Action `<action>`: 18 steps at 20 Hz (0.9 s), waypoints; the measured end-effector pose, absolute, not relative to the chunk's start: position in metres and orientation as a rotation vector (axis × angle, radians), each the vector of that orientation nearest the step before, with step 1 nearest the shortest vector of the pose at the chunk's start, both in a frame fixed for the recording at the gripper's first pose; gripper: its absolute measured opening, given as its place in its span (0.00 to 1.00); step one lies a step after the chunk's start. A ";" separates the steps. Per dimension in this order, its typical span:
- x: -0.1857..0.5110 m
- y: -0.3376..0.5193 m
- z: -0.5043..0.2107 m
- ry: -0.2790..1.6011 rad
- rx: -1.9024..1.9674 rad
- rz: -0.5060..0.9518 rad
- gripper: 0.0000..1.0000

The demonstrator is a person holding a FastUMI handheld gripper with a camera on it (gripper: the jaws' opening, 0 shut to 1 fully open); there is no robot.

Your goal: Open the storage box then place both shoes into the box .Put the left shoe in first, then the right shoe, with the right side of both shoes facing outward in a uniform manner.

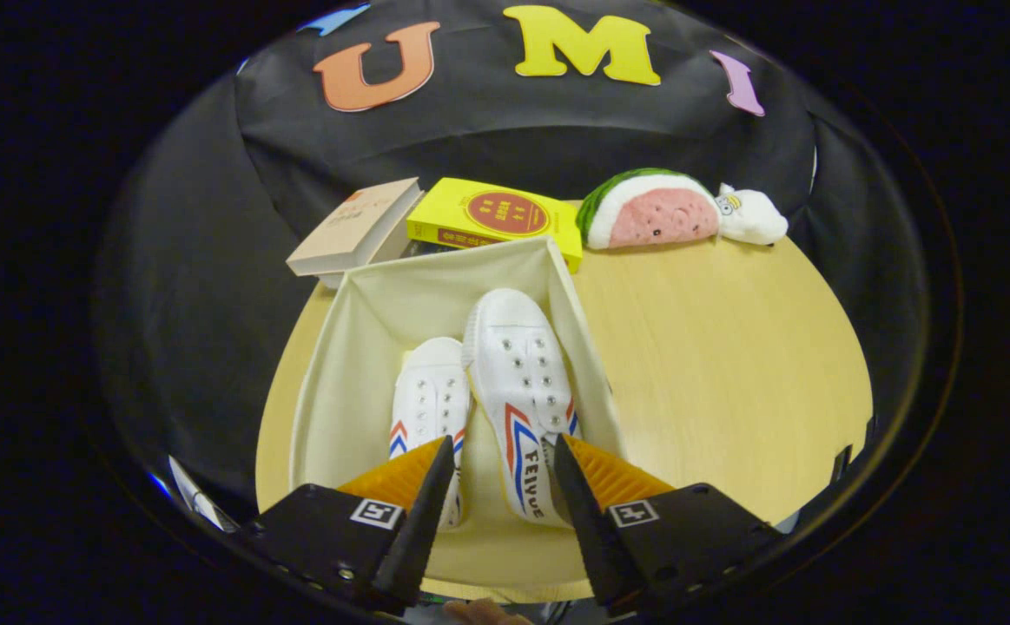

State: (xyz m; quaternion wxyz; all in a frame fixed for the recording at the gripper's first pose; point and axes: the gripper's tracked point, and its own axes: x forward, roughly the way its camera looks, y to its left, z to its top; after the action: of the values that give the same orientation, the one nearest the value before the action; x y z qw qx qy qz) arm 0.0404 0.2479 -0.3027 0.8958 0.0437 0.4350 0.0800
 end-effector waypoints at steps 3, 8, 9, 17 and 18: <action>0.034 0.240 -0.275 0.833 0.059 0.166 0.83; 0.026 0.212 -0.207 0.681 0.034 0.160 0.91; 0.028 0.204 -0.190 0.635 0.044 0.145 0.92; 0.022 0.123 -0.088 0.360 0.033 0.059 0.96; 0.023 0.115 -0.073 0.316 0.032 0.052 0.96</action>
State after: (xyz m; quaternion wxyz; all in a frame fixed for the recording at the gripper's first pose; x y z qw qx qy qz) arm 0.0229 0.1148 -0.0732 0.9871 0.0161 0.1574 0.0258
